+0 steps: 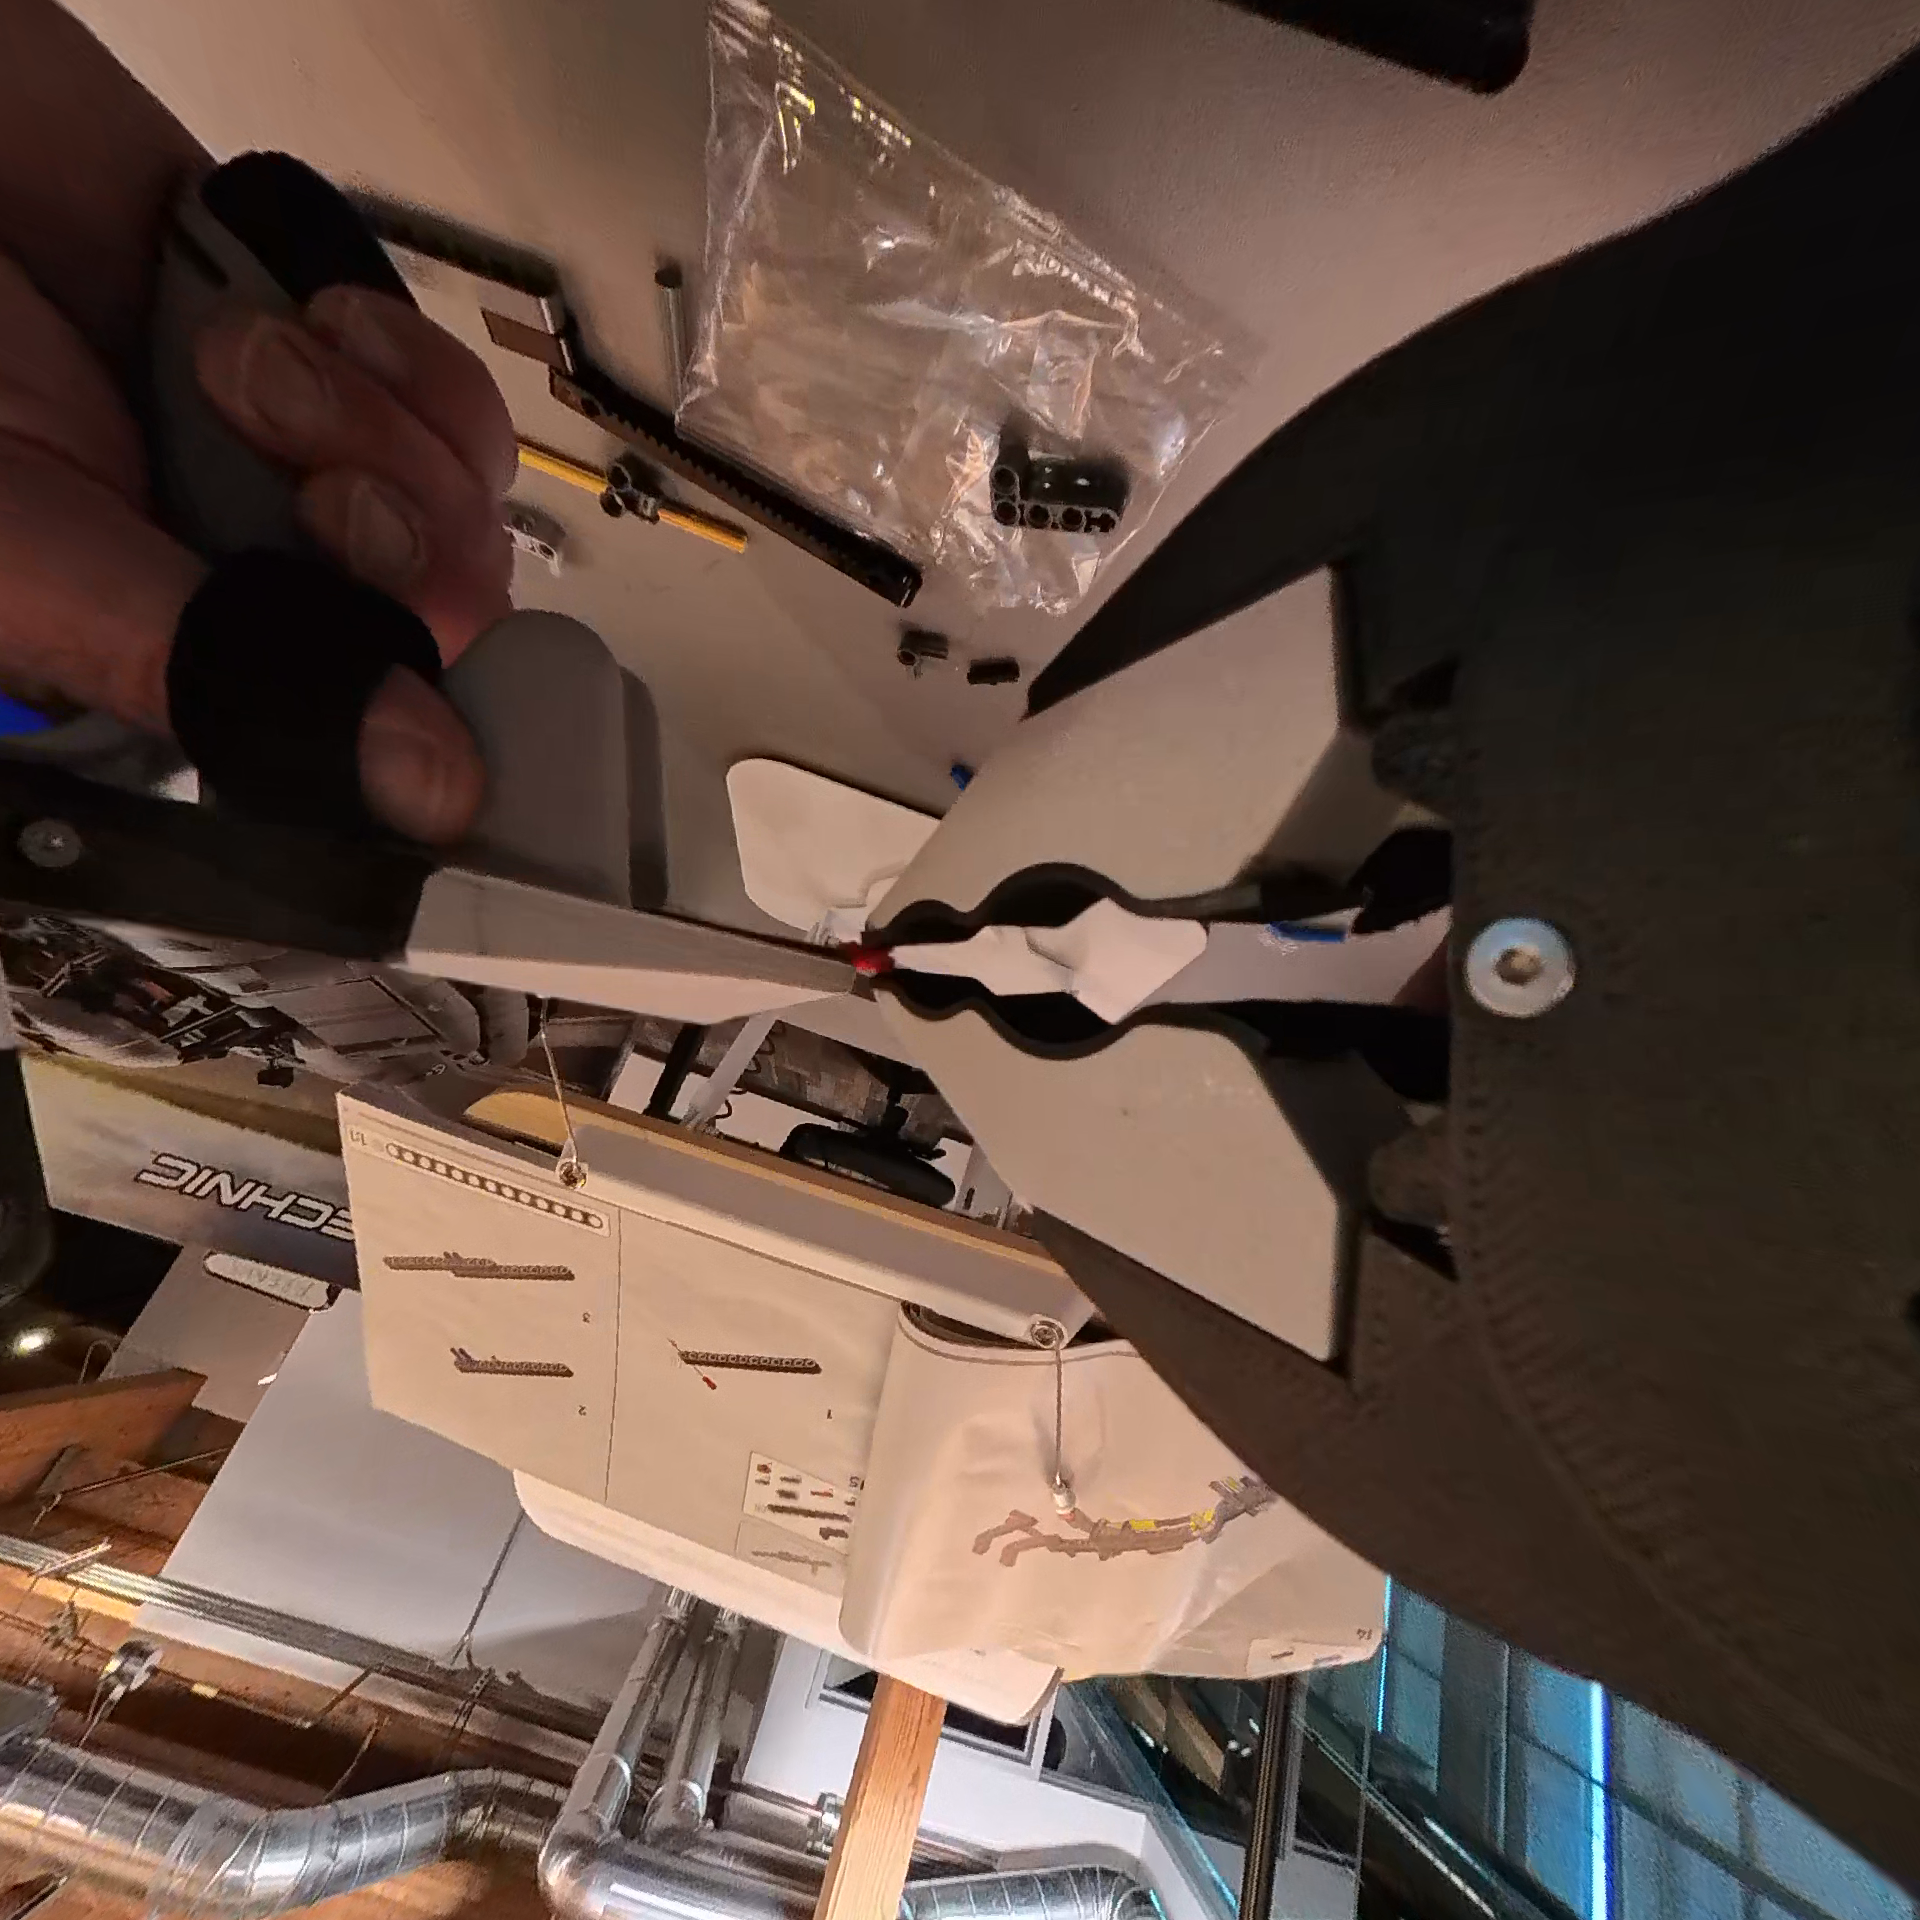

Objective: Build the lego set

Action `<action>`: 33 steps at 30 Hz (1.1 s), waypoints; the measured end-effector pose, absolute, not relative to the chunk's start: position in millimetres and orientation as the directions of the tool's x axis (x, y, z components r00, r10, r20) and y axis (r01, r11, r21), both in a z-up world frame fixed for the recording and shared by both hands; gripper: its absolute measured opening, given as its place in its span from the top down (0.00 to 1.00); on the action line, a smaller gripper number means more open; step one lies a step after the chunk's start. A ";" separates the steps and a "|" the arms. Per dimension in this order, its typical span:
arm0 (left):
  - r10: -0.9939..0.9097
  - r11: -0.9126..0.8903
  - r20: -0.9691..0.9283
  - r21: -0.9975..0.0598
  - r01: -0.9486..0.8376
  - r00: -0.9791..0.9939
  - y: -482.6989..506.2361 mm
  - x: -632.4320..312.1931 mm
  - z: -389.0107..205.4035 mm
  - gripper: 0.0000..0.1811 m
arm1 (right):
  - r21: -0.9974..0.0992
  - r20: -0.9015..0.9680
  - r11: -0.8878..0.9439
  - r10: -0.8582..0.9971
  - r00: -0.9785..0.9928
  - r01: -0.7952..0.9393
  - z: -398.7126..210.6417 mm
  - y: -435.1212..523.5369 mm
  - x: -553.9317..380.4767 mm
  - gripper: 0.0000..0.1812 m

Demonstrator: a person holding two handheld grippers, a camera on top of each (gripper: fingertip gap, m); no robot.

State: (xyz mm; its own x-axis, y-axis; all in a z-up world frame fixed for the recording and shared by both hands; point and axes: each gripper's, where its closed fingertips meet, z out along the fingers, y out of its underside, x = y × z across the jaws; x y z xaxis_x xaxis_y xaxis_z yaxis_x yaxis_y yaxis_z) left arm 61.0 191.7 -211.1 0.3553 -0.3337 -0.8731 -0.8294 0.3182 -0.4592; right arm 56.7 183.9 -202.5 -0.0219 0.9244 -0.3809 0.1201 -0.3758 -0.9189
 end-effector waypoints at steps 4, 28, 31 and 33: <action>-0.377 0.299 -0.846 -0.497 -0.815 0.377 190.2 59.4 -210.9 0.93 | -0.917 -0.390 -0.387 0.920 -0.021 0.094 -198.6 184.8 62.6 0.99; -0.779 0.022 -0.494 -0.637 -0.771 0.386 141.7 47.6 -292.2 0.91 | -0.909 -0.331 -0.370 0.920 0.210 0.192 -249.3 180.2 123.9 1.00; -0.776 0.020 -0.497 -0.635 -0.772 0.389 140.5 43.5 -287.5 0.91 | -0.917 -0.334 -0.376 0.907 0.257 0.135 -238.5 192.7 145.7 1.00; -0.776 0.027 -0.498 -0.640 -0.768 0.387 138.4 45.3 -283.0 0.92 | -0.921 -0.331 -0.374 0.897 0.292 0.105 -231.8 201.1 164.5 1.00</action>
State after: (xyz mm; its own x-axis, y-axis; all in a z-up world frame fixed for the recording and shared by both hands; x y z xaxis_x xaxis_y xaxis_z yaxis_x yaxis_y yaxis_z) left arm 45.3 138.4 -283.0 0.3873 -0.7756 -0.4984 -0.7682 0.0274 -0.6397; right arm 164.5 201.1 -231.8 0.2921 0.8973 -0.3309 0.1053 -0.3741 -0.9214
